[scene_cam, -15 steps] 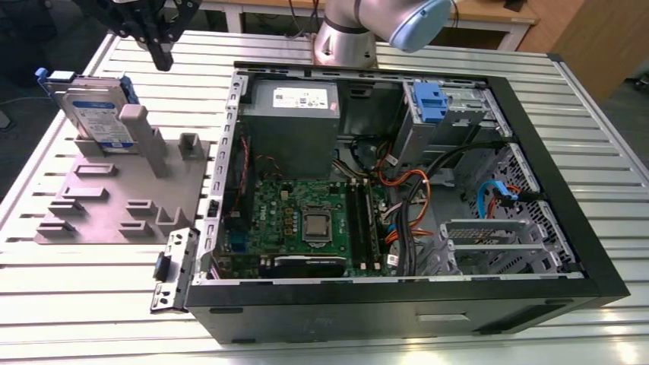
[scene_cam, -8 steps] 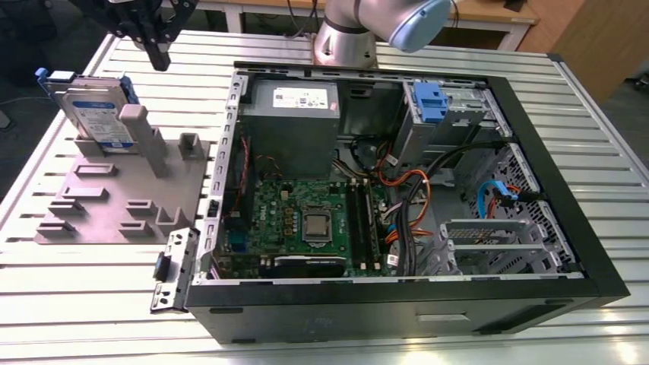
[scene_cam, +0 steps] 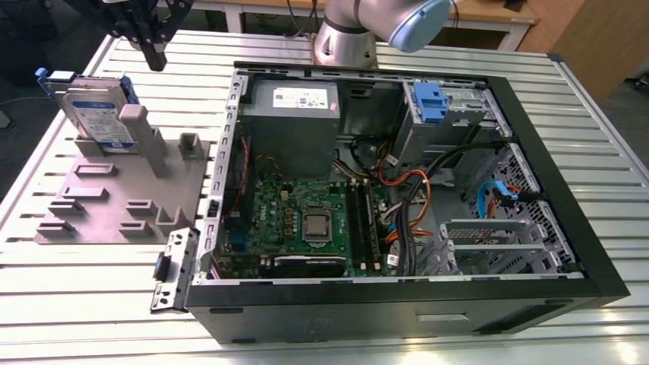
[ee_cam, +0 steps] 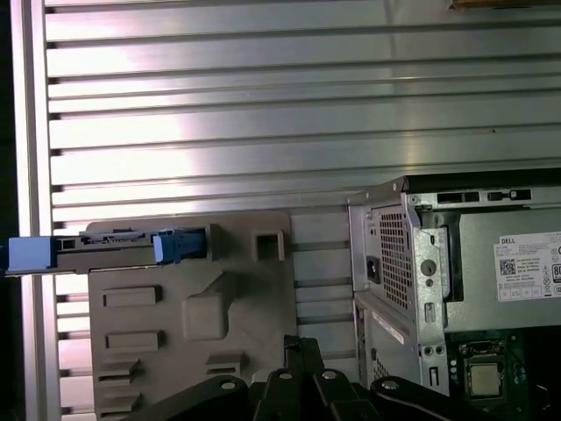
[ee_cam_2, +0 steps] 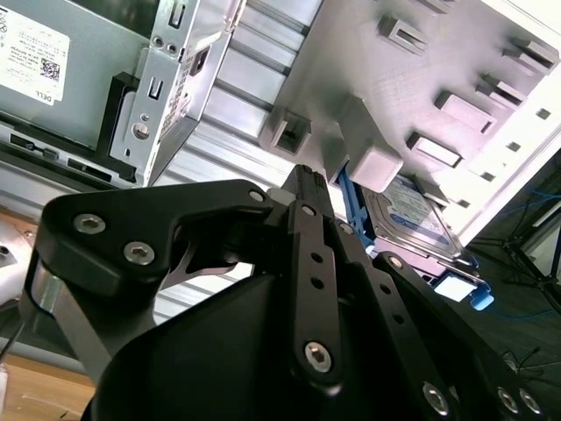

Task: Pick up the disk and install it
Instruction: 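Reach for the disk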

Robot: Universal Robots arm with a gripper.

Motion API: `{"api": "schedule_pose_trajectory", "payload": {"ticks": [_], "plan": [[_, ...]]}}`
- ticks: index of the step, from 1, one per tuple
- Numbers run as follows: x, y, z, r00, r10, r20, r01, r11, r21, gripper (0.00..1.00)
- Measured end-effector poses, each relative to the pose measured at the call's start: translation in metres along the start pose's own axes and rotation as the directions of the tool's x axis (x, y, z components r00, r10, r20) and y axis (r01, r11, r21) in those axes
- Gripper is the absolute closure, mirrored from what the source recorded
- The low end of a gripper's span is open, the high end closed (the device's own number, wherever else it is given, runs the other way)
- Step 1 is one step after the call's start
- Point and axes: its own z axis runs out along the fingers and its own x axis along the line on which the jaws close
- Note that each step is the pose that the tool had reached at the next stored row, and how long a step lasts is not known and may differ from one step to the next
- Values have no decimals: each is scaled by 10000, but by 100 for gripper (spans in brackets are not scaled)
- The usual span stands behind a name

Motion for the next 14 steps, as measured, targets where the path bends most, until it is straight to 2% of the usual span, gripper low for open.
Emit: {"api": "schedule_pose_trajectory", "payload": {"ticks": [14], "plan": [[73, -6, 6, 10000, 0, 0, 0, 10000, 0, 89]]}}
